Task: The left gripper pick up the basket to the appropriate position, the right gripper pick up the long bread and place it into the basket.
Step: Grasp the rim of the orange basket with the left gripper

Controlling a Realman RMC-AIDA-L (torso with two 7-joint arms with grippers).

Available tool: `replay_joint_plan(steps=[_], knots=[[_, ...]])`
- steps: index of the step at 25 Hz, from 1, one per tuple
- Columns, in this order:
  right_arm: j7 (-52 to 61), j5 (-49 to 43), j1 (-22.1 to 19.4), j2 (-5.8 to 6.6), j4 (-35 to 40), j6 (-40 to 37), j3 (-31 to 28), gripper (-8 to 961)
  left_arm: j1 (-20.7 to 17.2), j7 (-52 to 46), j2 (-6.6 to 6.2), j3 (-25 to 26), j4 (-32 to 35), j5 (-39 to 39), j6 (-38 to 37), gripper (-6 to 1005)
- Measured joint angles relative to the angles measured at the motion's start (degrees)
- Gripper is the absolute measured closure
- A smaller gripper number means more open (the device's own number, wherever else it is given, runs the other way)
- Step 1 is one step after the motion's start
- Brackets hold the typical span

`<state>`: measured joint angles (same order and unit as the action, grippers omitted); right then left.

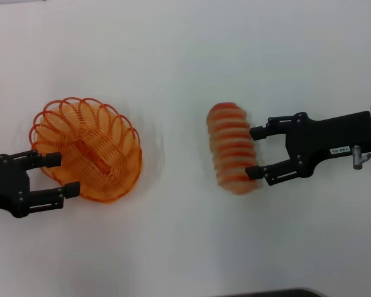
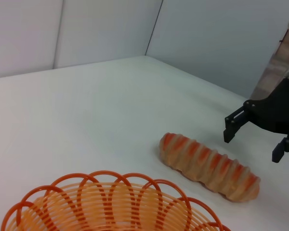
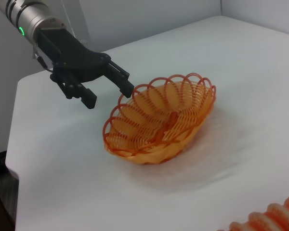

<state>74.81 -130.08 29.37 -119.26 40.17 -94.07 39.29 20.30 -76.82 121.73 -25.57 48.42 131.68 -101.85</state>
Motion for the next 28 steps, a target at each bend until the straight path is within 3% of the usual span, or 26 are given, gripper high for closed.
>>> replay_joint_plan(steps=[11, 21, 25, 28], knots=[[0.08, 0.02, 0.31, -0.11, -0.01, 0.00, 0.00, 52, 0.77, -1.62, 0.13, 0.81, 0.09, -0.24, -0.01, 207], [0.07, 0.35, 1.02, -0.09, -0.01, 0.03, -0.17, 53, 8.76, -17.42, 0.25, 10.71, 0.27, -0.29, 4.52, 206], [0.07, 0.36, 1.21, -0.09, 0.00, -0.18, -0.29, 53, 11.35, -24.51, -0.51, 6.52, 1.73, 0.37, 10.53, 206], [0.08, 0.36, 1.24, -0.09, -0.01, -0.27, -0.37, 54, 11.75, -31.90, -1.03, -2.52, 4.62, 1.39, 17.74, 206]])
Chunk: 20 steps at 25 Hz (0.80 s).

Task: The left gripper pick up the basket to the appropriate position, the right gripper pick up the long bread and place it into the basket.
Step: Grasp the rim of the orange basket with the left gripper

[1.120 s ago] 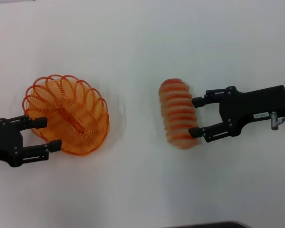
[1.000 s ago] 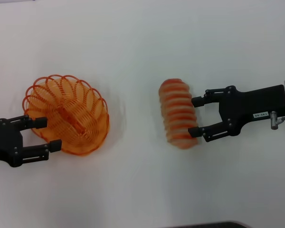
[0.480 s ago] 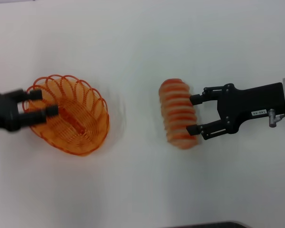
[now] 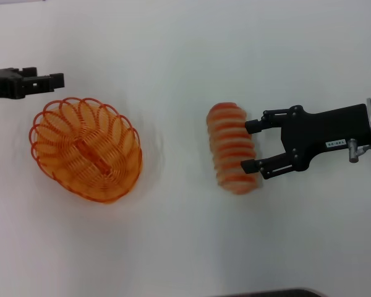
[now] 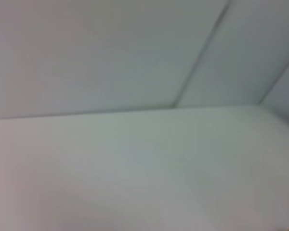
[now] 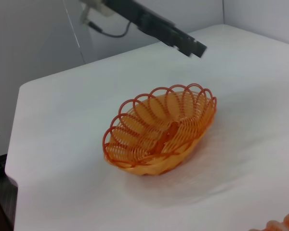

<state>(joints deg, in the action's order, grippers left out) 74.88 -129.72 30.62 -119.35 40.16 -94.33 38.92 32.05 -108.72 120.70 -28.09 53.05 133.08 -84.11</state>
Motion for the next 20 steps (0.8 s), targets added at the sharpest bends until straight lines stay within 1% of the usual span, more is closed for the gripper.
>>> replay_joint_plan(steps=[2, 6, 9, 10, 11, 13, 16, 20], knots=[[0.00, 0.00, 0.07, 0.00, 0.00, -0.05, 0.13, 54, 0.50, -3.47, -0.26, -5.67, 1.92, 2.55, 3.62, 206], [0.00, 0.00, 0.15, 0.01, 0.00, -0.29, 0.31, 54, 2.96, -6.26, -0.36, -10.08, 3.66, 9.12, 3.95, 207], [0.00, -0.01, 0.21, 0.11, 0.01, -0.61, 0.35, 55, 5.57, -9.94, -0.46, -15.39, 4.55, 16.39, 3.05, 207], [0.00, 0.00, 0.23, 0.13, 0.01, -0.63, 0.36, 55, 5.57, -9.94, -0.46, -15.39, 4.55, 16.39, 3.05, 207], [0.00, -0.01, 0.24, 0.17, 0.04, -0.66, 0.36, 55, 6.81, -10.85, -0.37, -17.53, 4.73, 19.01, 2.09, 207], [0.00, -0.01, 0.24, 0.24, 0.06, -0.67, 0.35, 55, 8.01, -11.42, -0.07, -18.96, 4.82, 20.95, 1.00, 206], [0.00, -0.09, 0.24, 0.25, 0.13, -0.68, 0.34, 55, 8.69, -12.50, 0.31, -20.81, 5.06, 22.82, 1.34, 206], [0.00, -0.24, 0.23, 0.19, 0.16, -0.68, 0.36, 56, 8.98, -13.65, 0.51, -22.90, 5.06, 24.40, 2.31, 207]])
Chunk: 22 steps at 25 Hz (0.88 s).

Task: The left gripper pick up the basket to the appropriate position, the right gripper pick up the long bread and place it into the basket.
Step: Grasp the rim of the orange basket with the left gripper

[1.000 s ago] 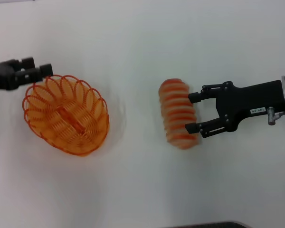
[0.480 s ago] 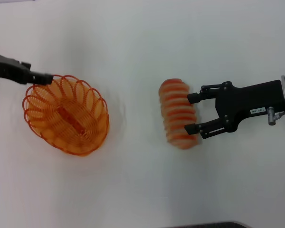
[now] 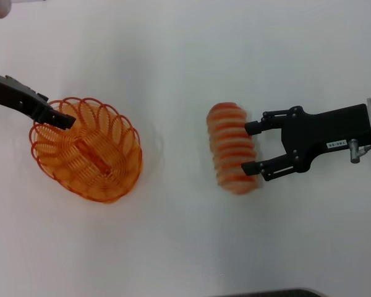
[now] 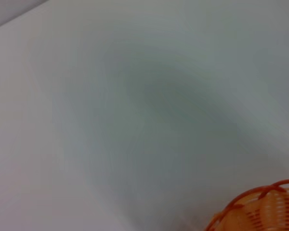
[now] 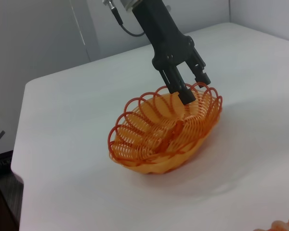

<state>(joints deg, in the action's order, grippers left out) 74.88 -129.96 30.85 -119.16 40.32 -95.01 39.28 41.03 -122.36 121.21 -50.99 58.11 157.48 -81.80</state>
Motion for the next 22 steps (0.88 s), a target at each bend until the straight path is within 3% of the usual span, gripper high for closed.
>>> replay_joint_plan(steps=[11, 19, 22], knots=[[0.00, -0.03, 0.00, -0.02, 0.03, 0.00, 0.01, 56, 0.48, -1.87, 1.45, -3.53, 0.05, 4.48, 1.92, 206], [0.01, -0.03, 0.00, -0.10, 0.02, 0.02, 0.01, 55, 0.91, -2.53, 1.87, -5.27, 0.18, 6.16, 3.40, 342], [0.05, -0.03, -0.05, -0.11, 0.02, 0.15, 0.01, 55, 0.92, -2.57, 1.89, -5.38, 0.24, 6.16, 3.59, 443]])
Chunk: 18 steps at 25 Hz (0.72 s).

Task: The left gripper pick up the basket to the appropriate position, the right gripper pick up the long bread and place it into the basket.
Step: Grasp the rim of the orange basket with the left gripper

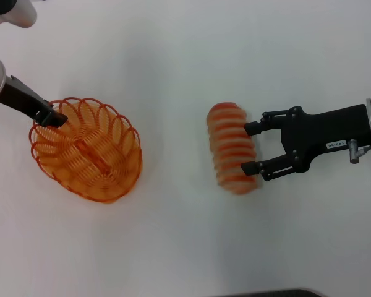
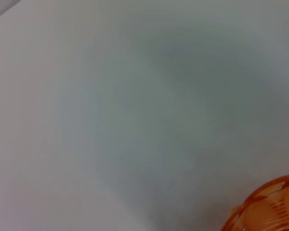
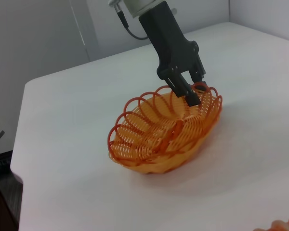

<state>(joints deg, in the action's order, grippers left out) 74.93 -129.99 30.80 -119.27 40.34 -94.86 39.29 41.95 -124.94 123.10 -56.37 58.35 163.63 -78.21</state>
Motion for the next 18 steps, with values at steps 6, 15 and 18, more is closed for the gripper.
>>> replay_joint_plan(steps=[6, 15, 18], knots=[[0.03, 0.02, 0.04, 0.00, 0.00, 0.10, 0.00, 54, 0.13, -1.59, -0.03, -0.34, 0.07, 0.06, -0.03, 682], [0.04, 0.29, 0.05, 0.05, 0.00, 0.22, -0.43, 54, 1.04, -6.19, -0.49, -0.38, 0.11, 0.11, -0.84, 862], [0.04, 0.55, 0.05, 0.07, 0.00, 0.21, -0.63, 54, 1.86, -10.12, -0.85, -0.02, 0.37, 0.07, -2.49, 863]])
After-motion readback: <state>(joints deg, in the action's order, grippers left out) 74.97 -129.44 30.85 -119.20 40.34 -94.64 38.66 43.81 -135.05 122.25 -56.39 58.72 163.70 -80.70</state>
